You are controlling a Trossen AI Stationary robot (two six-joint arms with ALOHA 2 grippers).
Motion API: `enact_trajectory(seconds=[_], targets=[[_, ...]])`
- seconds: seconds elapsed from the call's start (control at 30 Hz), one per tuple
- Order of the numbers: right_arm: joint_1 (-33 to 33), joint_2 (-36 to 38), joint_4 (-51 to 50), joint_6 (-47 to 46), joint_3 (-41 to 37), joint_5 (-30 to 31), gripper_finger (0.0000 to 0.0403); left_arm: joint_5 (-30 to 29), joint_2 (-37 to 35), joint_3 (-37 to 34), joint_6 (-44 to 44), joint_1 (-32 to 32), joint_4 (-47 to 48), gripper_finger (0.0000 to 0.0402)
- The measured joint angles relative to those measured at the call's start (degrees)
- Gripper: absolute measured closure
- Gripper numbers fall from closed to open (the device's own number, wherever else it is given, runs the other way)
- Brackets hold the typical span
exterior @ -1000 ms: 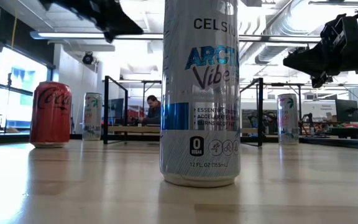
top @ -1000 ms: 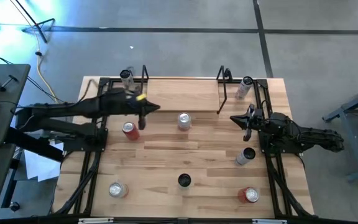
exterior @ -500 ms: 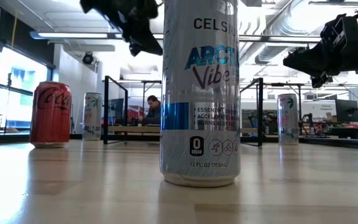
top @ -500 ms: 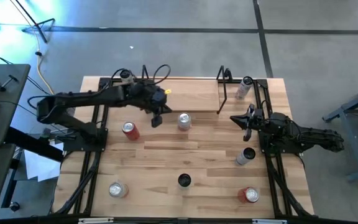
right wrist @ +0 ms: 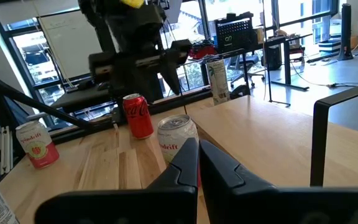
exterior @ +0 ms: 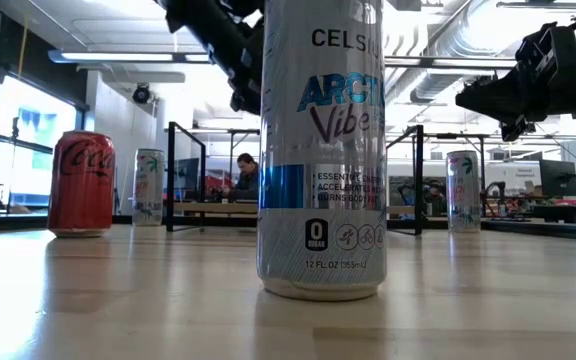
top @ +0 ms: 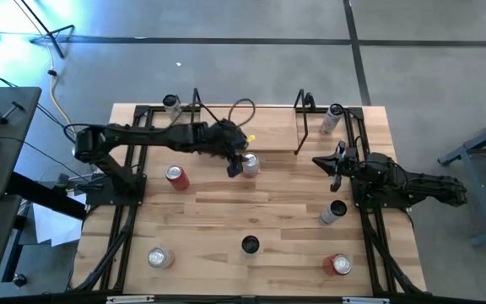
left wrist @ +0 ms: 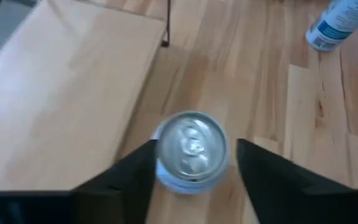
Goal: Place canned beverage on shelf
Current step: Put the top pink white soda can on the shelf
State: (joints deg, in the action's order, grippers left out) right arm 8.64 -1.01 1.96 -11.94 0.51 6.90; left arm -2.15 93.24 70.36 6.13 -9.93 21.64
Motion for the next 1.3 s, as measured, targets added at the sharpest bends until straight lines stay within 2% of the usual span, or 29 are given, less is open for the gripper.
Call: enact_trajectory(seconds=[0.13,0.3,0.57,0.87,1.17,1.3], targets=[[0.0,-0.1,0.0,0.0,0.0,0.0,0.0402,-3.1,2.5,2.1,1.2,2.0,-0.1,0.0114],[0.0,-0.1,0.0,0.0,0.0,0.0,0.0402,-4.5,5.6,3.3,1.2,1.9,-0.1,0.0093],[0.0,-0.1,0.0,0.0,0.0,0.0,0.0402,-4.8,9.2,3.3,2.3,0.2,-1.1,0.0093],[0.0,-0.1,0.0,0.0,0.0,0.0,0.0402,-4.5,10.2,3.4,1.3,0.1,-1.7,0.0096],[0.0,-0.1,0.0,0.0,0.0,0.0,0.0402,-2.6,10.1,3.5,-1.7,-0.6,0.1,0.0157],[0.0,-0.1,0.0,0.0,0.0,0.0,0.0402,-2.6,9.0,3.3,-4.5,-0.7,1.2,0.0162]])
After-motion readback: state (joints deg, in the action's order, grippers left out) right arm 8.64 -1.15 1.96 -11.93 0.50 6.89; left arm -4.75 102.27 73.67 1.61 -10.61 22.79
